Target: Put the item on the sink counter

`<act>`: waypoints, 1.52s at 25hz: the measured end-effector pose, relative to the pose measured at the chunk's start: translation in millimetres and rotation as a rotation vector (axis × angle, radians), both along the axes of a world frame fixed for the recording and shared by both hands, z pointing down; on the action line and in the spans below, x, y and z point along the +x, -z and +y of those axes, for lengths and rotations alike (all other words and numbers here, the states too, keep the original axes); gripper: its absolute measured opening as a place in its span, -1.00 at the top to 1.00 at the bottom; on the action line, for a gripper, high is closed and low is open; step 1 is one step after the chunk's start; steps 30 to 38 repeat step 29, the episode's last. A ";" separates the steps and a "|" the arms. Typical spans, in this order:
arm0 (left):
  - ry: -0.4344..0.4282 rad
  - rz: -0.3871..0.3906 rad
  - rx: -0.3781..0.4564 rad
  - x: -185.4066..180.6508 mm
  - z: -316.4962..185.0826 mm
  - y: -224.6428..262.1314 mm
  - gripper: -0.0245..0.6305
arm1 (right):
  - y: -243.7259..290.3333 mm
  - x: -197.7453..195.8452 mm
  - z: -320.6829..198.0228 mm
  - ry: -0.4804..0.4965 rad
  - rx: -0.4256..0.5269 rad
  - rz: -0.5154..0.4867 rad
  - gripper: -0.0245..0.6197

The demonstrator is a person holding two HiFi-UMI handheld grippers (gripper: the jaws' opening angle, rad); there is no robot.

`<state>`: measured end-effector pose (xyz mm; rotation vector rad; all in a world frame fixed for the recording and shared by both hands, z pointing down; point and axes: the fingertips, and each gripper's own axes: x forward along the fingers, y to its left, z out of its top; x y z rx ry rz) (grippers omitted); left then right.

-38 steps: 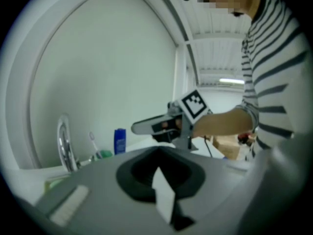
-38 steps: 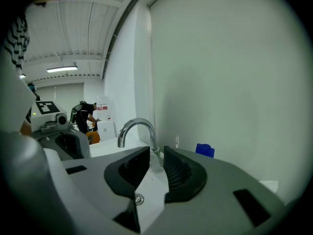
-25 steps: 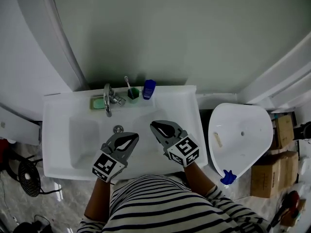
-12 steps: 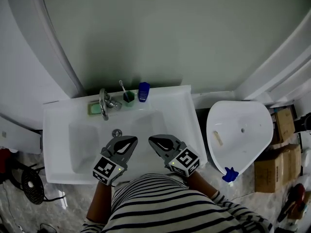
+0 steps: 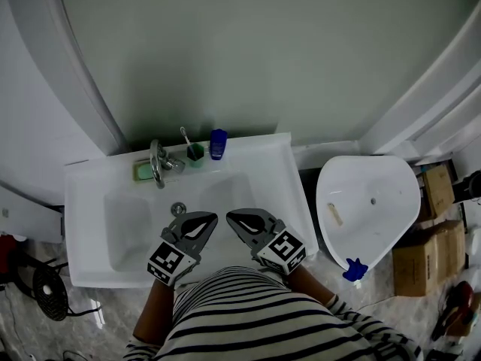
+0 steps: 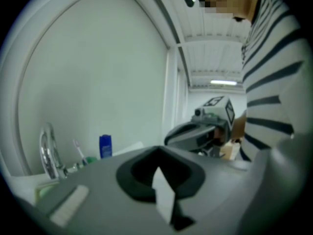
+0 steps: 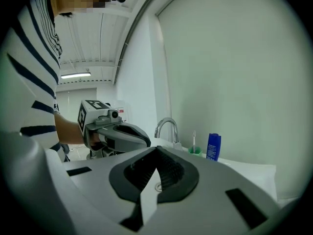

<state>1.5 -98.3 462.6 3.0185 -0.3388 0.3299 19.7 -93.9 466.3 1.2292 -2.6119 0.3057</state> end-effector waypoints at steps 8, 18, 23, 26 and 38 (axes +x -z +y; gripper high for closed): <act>-0.010 -0.002 -0.001 2.7 1.3 -0.2 0.91 | -2.3 0.8 1.2 0.009 -0.002 0.045 0.90; -0.012 0.002 -0.009 5.7 2.7 -3.3 0.91 | -2.6 2.1 2.0 0.001 -0.002 0.046 0.90; -0.008 0.007 -0.013 5.1 3.7 -3.4 0.91 | -3.1 2.9 4.2 -0.002 -0.006 0.052 0.90; -0.010 0.009 -0.013 4.6 4.3 -2.8 0.91 | -3.2 2.1 5.0 -0.003 -0.007 0.055 0.90; -0.012 0.011 -0.012 3.8 5.3 -2.6 0.91 | -3.0 0.4 5.9 -0.001 -0.006 0.060 0.90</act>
